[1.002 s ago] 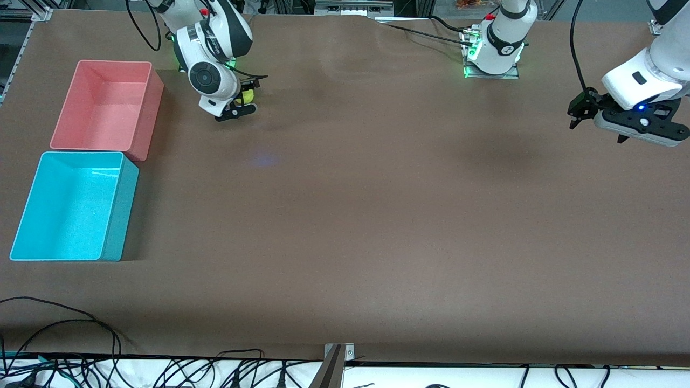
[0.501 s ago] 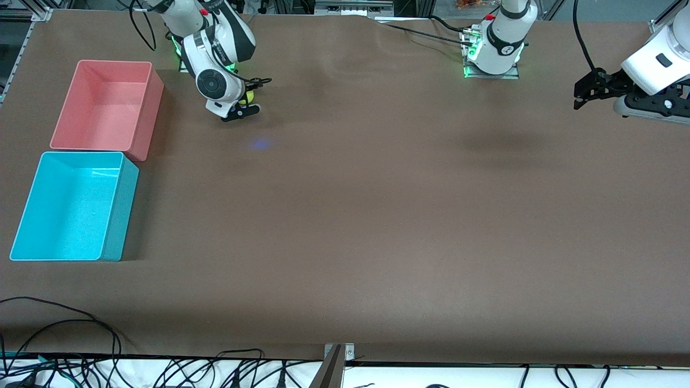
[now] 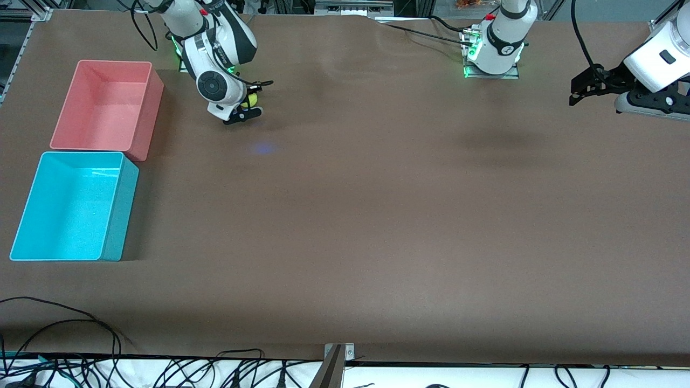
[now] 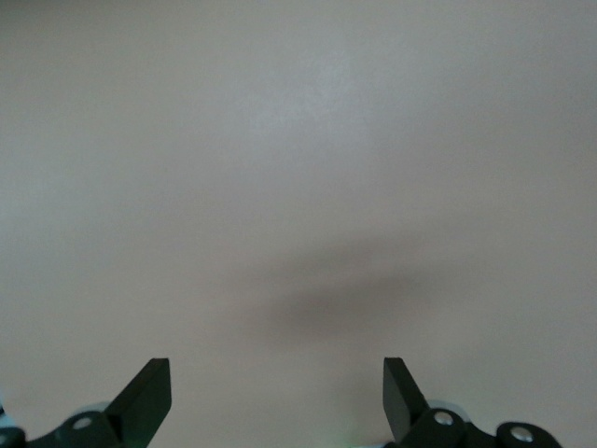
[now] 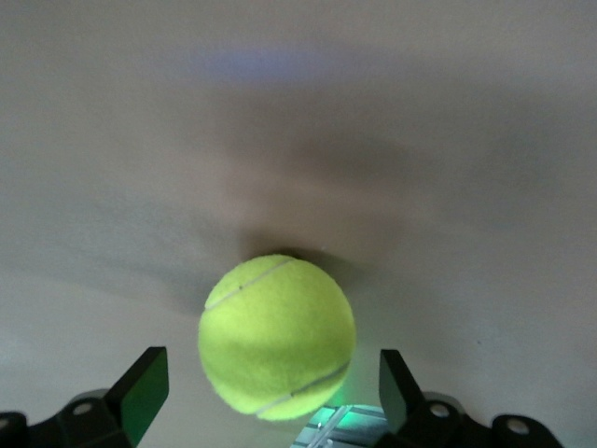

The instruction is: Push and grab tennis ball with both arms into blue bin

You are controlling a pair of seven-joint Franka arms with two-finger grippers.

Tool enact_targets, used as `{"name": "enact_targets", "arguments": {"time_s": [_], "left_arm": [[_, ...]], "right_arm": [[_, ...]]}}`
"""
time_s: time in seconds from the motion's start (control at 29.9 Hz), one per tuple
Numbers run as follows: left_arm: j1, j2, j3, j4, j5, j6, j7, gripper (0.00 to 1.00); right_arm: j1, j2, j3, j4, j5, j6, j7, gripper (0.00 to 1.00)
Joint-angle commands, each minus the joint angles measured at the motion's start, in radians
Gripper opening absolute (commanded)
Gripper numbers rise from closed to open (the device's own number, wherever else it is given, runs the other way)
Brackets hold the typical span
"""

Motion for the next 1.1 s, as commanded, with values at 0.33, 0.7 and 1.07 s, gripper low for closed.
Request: {"name": "enact_targets", "arguments": {"time_s": [0.33,0.7,1.07], "left_arm": [[0.003,-0.001,0.002,0.023,-0.019,-0.022,-0.015,1.0],[0.003,-0.001,-0.006,0.034,-0.019,-0.03,-0.021,1.0],[0.003,-0.001,-0.006,0.036,-0.019,-0.041,-0.035,1.0]], "right_arm": [[-0.009,-0.04,-0.169,0.417,-0.234,-0.393,-0.014,0.31],[-0.07,0.041,-0.29,0.715,-0.414,-0.647,-0.172,0.32],[-0.272,0.096,-0.323,0.794,-0.492,-0.595,-0.444,0.32]]}}
